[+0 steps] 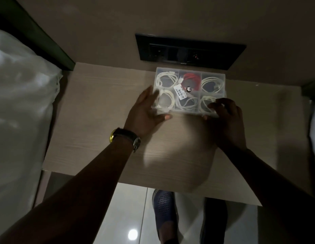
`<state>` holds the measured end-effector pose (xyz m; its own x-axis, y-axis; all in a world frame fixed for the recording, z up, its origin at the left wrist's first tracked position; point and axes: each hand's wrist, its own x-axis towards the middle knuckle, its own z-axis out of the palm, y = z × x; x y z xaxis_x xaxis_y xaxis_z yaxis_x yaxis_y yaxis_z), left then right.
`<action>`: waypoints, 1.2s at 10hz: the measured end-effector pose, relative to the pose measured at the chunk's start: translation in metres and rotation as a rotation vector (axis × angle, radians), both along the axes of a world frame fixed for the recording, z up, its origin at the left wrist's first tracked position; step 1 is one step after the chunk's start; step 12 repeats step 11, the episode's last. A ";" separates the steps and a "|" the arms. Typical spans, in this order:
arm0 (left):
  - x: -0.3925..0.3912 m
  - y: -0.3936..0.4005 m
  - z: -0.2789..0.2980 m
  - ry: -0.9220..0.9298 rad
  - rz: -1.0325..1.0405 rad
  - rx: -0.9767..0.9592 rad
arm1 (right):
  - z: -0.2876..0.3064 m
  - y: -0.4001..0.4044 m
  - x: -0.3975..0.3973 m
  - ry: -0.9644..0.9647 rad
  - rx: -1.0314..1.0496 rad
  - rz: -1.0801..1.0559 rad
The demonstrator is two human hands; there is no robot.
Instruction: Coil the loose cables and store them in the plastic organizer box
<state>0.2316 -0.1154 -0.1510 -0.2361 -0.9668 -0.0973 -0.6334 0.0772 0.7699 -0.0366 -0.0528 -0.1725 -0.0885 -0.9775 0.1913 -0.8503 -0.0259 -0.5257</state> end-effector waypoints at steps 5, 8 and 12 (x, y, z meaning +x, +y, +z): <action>-0.003 0.007 -0.016 -0.104 0.024 -0.160 | 0.003 -0.009 -0.006 0.034 0.060 0.045; -0.006 0.006 -0.010 -0.139 0.031 -0.110 | 0.014 -0.008 -0.006 0.004 0.106 0.063; -0.016 0.016 0.022 -0.310 0.036 0.001 | 0.043 0.009 -0.006 -0.028 0.100 0.141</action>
